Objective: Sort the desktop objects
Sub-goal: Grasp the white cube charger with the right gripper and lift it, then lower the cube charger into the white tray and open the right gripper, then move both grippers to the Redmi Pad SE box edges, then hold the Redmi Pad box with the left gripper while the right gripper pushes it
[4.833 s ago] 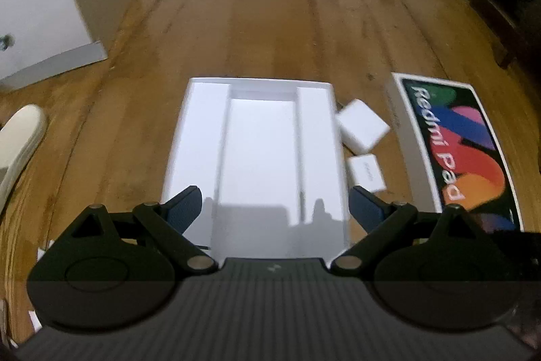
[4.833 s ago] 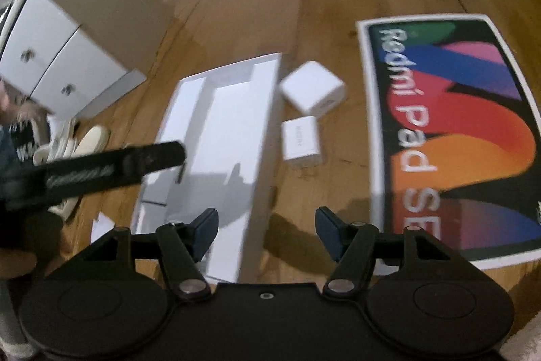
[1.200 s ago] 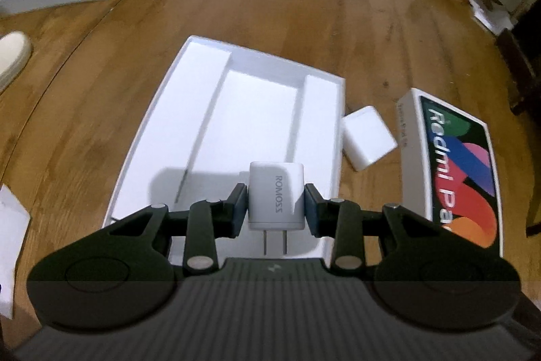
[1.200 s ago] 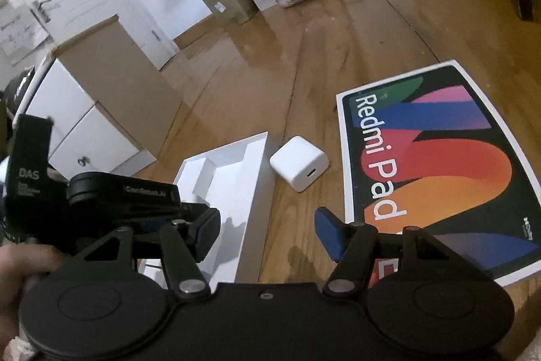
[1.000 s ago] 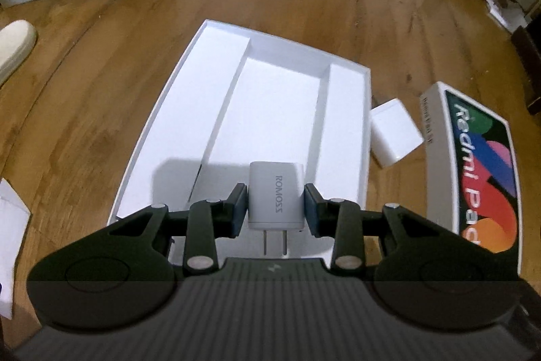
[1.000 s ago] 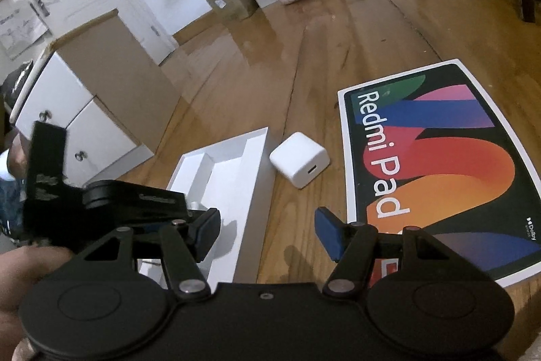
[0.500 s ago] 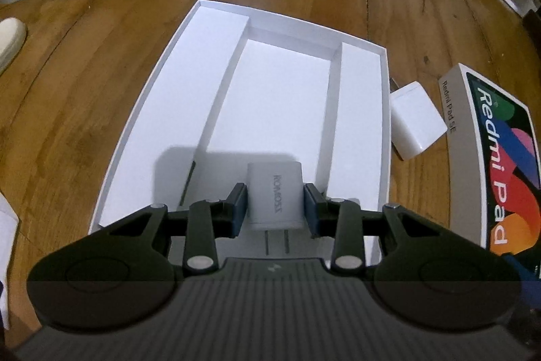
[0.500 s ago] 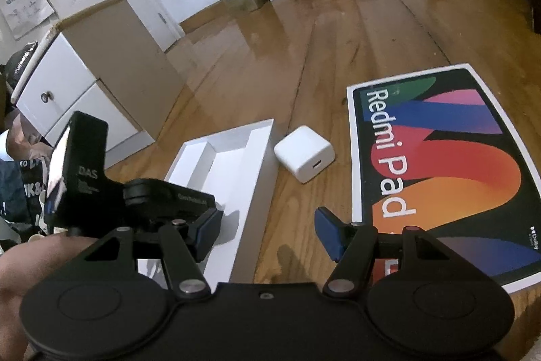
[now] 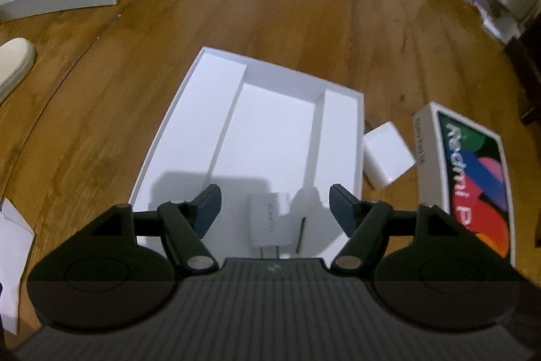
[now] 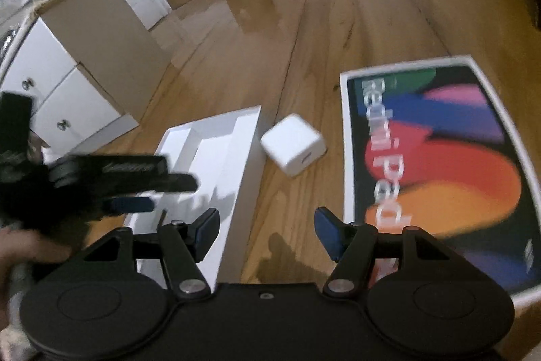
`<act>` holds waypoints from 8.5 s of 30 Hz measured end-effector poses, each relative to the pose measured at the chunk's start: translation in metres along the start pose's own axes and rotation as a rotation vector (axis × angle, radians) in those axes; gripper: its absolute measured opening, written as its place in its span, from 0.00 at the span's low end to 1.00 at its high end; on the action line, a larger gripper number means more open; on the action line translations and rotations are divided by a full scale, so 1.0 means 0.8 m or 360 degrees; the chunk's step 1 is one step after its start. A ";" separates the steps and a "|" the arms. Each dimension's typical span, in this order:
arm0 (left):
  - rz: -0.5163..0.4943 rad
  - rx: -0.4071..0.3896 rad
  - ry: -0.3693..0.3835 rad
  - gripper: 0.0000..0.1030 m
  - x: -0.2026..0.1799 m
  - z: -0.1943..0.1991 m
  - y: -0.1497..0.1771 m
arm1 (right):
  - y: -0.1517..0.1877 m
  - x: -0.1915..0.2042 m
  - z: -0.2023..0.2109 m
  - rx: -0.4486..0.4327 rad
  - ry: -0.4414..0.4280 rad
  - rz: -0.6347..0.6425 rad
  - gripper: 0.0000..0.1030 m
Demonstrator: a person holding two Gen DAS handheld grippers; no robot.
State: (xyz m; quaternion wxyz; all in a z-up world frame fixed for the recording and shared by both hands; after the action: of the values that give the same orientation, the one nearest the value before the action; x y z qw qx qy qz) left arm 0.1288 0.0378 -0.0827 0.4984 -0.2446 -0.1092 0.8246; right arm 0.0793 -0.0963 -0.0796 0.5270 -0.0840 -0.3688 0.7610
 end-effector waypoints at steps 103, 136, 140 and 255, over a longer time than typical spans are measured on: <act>0.0276 -0.0155 0.0012 0.72 0.067 -0.012 -0.047 | -0.083 0.143 -0.175 0.0396 -0.0173 0.0741 0.60; -0.0063 0.0163 0.0582 0.72 -0.129 0.004 0.042 | -0.032 -0.204 0.090 0.0366 0.0277 -0.0615 0.72; -0.0082 0.0265 0.0531 0.72 -0.146 -0.020 0.051 | -0.021 -0.203 0.071 0.0384 0.0322 -0.0589 0.72; -0.0351 0.0240 0.0338 0.99 -0.189 -0.063 0.091 | 0.003 -0.209 0.043 0.0112 0.0071 -0.0632 0.71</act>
State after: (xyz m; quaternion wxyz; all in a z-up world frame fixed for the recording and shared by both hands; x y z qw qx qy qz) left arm 0.1562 -0.1325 -0.1123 0.6114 -0.2788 -0.0200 0.7403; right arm 0.1320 -0.2571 -0.1003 0.6773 -0.0079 -0.3396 0.6525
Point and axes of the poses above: each gripper's, at about its wrist camera, not at the fingertips, and z roughly against the way its jaws point, x to its left, y to its underside, the point moved 1 cm from there along -z, roughly the way its jaws point, and after that the axes turned 10 degrees about z, right-handed, at the moved point
